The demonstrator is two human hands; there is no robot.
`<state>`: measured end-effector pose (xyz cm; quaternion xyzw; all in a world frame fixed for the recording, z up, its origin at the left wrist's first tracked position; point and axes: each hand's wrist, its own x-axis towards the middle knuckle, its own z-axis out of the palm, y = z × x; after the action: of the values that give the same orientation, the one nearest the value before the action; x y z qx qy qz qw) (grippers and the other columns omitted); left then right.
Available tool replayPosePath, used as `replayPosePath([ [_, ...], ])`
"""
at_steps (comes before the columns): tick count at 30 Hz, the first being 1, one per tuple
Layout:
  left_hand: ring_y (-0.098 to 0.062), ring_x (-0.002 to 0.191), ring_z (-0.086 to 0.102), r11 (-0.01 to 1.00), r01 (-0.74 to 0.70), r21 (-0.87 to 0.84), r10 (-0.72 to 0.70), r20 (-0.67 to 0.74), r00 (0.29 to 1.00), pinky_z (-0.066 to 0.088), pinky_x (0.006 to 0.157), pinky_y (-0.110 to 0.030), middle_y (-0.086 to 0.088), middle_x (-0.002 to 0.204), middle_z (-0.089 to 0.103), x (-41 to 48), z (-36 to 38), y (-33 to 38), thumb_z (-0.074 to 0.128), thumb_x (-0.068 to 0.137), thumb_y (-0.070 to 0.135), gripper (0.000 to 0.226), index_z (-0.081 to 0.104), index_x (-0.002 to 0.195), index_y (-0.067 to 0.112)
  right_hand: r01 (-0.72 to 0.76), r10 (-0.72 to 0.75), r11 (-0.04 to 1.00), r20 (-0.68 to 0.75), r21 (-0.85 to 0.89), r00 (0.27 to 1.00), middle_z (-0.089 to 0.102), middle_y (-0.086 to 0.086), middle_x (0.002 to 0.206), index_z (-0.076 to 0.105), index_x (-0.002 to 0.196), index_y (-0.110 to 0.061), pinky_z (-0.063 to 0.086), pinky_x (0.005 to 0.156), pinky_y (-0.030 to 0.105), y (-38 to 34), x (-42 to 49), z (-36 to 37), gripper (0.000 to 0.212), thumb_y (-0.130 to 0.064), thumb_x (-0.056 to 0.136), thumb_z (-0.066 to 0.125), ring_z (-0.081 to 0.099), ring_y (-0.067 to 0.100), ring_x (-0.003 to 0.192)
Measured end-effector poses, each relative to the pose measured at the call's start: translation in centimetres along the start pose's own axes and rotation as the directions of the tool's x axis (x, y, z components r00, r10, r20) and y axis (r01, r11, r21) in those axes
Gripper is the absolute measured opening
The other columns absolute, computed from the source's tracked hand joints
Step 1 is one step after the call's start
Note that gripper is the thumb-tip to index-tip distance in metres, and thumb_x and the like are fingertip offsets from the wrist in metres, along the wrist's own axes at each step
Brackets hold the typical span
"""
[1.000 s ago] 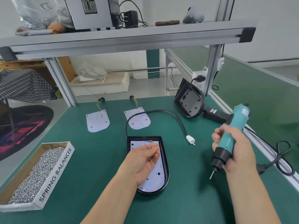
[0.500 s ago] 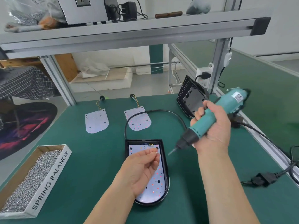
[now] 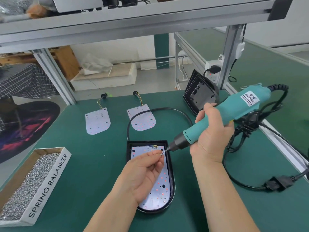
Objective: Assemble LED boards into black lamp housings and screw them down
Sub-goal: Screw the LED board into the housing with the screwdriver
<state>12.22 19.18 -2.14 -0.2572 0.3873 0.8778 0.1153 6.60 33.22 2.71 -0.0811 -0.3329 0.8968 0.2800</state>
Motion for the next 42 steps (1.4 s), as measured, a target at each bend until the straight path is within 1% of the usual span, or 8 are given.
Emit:
replayPosePath([
  [15,-0.017,0.059,0.066,1.0,-0.016,0.016,0.016,-0.008,1.0,0.056,0.054,-0.019,-0.015,0.072,0.067,-0.2,0.1,-0.1,0.057,0.089,-0.013,0.011,0.065,0.095,-0.009,-0.025,0.026,0.997,0.007,-0.08,1.0,0.052,-0.002,0.057,0.065,0.062,-0.028,0.041,0.054,0.022,0.3,-0.2,-0.2,0.021,-0.012,0.075,0.068,0.046,0.015,0.054],
  [24,-0.016,0.059,0.068,0.994,-0.085,0.065,0.088,-0.052,0.995,0.057,0.057,-0.019,-0.014,0.072,0.069,-0.3,0.3,-0.7,0.057,0.089,-0.016,0.013,0.067,0.089,-0.007,0.108,-0.09,0.98,0.112,-0.167,0.99,0.051,-0.004,0.055,0.066,0.061,-0.033,0.043,0.057,0.02,0.5,-0.9,0.7,0.03,-0.008,0.078,0.064,0.047,0.014,0.053],
  [28,-0.016,0.064,0.07,0.99,-0.115,0.08,0.119,-0.041,0.992,0.057,0.059,-0.018,-0.012,0.076,0.07,-0.6,0.3,-0.9,0.06,0.088,-0.014,0.012,0.069,0.091,-0.006,0.068,-0.059,0.985,0.062,-0.159,0.996,0.051,-0.003,0.055,0.066,0.06,-0.033,0.042,0.057,0.022,0.4,-0.6,0.5,0.028,-0.011,0.076,0.065,0.046,0.015,0.054],
  [32,-0.019,0.073,0.074,0.978,-0.152,0.141,0.158,-0.034,0.987,0.059,0.065,-0.019,-0.013,0.081,0.074,-0.8,0.3,-1.4,0.062,0.089,-0.012,0.017,0.067,0.105,-0.008,0.069,-0.065,0.99,0.038,-0.124,0.997,0.052,-0.004,0.053,0.066,0.059,-0.034,0.041,0.059,0.026,-0.2,-0.3,0.5,0.029,-0.012,0.077,0.067,0.046,0.017,0.054],
  [36,-0.017,0.067,0.07,0.952,-0.178,0.25,0.198,-0.058,0.978,0.058,0.065,-0.022,-0.012,0.076,0.072,-1.2,0.7,-1.5,0.061,0.089,-0.012,0.017,0.066,0.105,-0.006,0.088,-0.089,0.99,0.002,-0.107,0.996,0.052,-0.001,0.054,0.061,0.064,-0.028,0.041,0.06,0.027,-0.8,0.2,0.7,0.022,-0.011,0.077,0.068,0.045,0.018,0.055],
  [40,-0.01,0.05,0.045,0.821,-0.255,0.511,0.331,-0.062,0.942,0.037,0.048,-0.016,-0.001,0.063,0.054,-1.8,0.9,0.3,0.061,0.091,-0.001,0.009,0.069,0.088,0.003,0.118,-0.12,0.988,-0.012,-0.103,0.993,0.053,-0.001,0.054,0.059,0.07,-0.022,0.042,0.058,0.026,-1.3,0.6,0.7,0.016,-0.011,0.077,0.068,0.046,0.017,0.053],
  [41,-0.008,0.048,0.038,0.712,-0.283,0.643,0.409,-0.052,0.911,0.032,0.045,-0.016,0.005,0.059,0.049,-1.7,0.7,0.8,0.062,0.091,0.007,0.01,0.069,0.084,0.009,0.129,-0.13,0.986,-0.008,-0.108,0.991,0.053,-0.001,0.054,0.059,0.07,-0.022,0.043,0.057,0.025,-1.3,0.8,0.8,0.016,-0.011,0.077,0.068,0.047,0.016,0.053],
  [42,-0.007,0.047,0.037,0.526,-0.303,0.795,0.511,-0.01,0.86,0.031,0.044,-0.016,0.011,0.056,0.047,-1.6,0.7,1.3,0.063,0.092,0.015,0.012,0.07,0.082,0.015,0.138,-0.14,0.983,-0.001,-0.12,0.99,0.054,-0.001,0.054,0.059,0.07,-0.022,0.044,0.056,0.024,-1.3,1.1,1.0,0.016,-0.011,0.077,0.068,0.048,0.016,0.052],
])
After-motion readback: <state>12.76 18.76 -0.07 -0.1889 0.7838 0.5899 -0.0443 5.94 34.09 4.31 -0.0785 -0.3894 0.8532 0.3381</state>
